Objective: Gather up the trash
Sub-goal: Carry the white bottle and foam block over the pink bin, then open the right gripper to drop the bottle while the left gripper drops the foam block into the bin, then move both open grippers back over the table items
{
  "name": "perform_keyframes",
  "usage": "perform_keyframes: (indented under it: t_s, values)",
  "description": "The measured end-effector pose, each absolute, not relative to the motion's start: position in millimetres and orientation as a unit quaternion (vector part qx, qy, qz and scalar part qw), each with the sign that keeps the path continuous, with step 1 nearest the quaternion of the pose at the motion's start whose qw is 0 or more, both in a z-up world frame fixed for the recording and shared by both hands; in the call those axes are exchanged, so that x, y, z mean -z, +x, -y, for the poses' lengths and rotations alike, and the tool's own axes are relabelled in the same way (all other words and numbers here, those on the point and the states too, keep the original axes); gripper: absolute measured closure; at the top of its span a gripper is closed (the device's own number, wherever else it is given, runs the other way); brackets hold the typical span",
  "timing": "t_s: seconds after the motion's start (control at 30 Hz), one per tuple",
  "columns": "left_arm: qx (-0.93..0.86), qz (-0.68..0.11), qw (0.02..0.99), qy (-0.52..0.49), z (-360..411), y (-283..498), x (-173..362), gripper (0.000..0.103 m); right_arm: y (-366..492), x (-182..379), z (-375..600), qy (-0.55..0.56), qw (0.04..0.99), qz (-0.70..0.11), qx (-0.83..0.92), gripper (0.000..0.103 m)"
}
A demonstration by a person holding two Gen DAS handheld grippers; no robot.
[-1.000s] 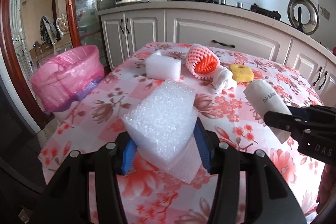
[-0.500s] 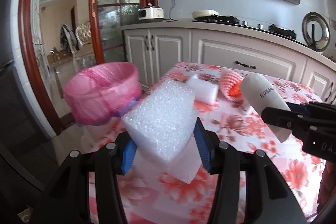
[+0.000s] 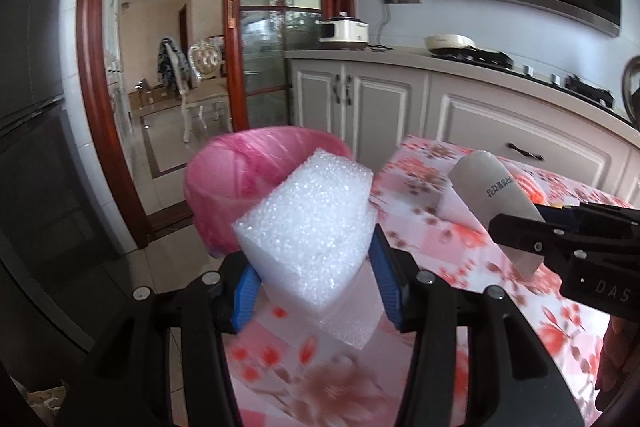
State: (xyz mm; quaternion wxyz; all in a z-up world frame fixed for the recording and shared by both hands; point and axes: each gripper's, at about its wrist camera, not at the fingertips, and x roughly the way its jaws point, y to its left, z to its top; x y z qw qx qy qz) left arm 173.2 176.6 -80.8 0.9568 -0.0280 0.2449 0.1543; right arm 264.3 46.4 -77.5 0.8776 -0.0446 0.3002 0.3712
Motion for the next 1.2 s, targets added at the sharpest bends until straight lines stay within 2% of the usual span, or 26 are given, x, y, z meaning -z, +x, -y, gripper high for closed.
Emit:
perform_keyframes:
  t_s: [0.47,0.8,0.93,1.07,1.1,1.2]
  values:
    - [-0.214,-0.218,0.951,-0.045,-278.9,244.9,63.9,0.054,364.6,64.6,-154.3,-0.040,0.853,-0.298,-0.426,0.068]
    - [-0.237,-0.220,0.944,-0.059,-335.8,305.9,70.8,0.052,417.8,82.3,-198.4,-0.051,0.842,-0.307,-0.440,0.068]
    - [-0.243,-0.231,0.940,-0.066,-344.2,315.8,80.3,0.052,433.8,91.4,-209.8,-0.053,0.836,-0.312,-0.448,0.063]
    - [-0.242,-0.235,0.939,-0.071,-351.6,317.1,87.1,0.041,442.1,95.8,-213.5,-0.055,0.835,-0.310,-0.450,0.043]
    - [-0.239,-0.236,0.939,-0.071,-352.3,316.7,88.6,0.037,442.9,95.6,-212.0,-0.051,0.837,-0.308,-0.450,0.043]
    - [-0.243,-0.241,0.938,-0.062,-352.2,317.0,91.2,0.036,439.6,91.2,-205.7,-0.050,0.840,-0.303,-0.447,0.043]
